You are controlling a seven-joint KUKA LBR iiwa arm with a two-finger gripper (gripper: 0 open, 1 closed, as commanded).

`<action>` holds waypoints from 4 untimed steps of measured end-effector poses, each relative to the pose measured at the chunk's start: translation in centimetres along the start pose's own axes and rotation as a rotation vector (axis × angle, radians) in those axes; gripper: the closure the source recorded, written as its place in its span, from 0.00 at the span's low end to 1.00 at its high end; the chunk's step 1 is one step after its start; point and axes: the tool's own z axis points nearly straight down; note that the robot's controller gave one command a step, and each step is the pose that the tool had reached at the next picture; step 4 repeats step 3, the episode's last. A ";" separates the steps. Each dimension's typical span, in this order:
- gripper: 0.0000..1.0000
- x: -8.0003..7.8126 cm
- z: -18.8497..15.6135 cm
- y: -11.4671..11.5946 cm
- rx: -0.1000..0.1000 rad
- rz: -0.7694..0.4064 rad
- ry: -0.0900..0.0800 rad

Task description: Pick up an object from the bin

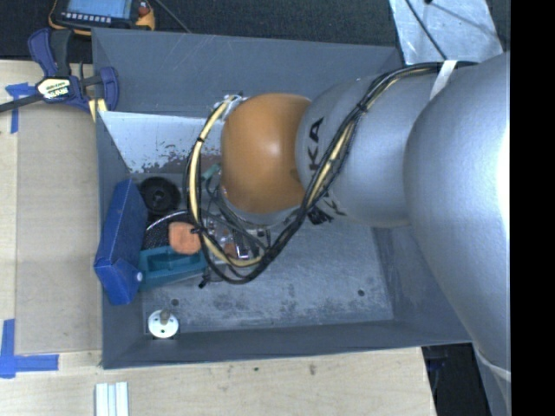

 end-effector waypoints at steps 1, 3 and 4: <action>1.00 -1.7 1.3 0.0 0.008 -0.005 0.002; 1.00 0.0 -5.9 -1.2 -0.002 0.003 -0.002; 1.00 0.0 -5.9 -1.2 -0.002 0.003 -0.002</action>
Offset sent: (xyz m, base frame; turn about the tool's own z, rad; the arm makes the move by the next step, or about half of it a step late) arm -0.0013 -0.0018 0.0631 -0.0202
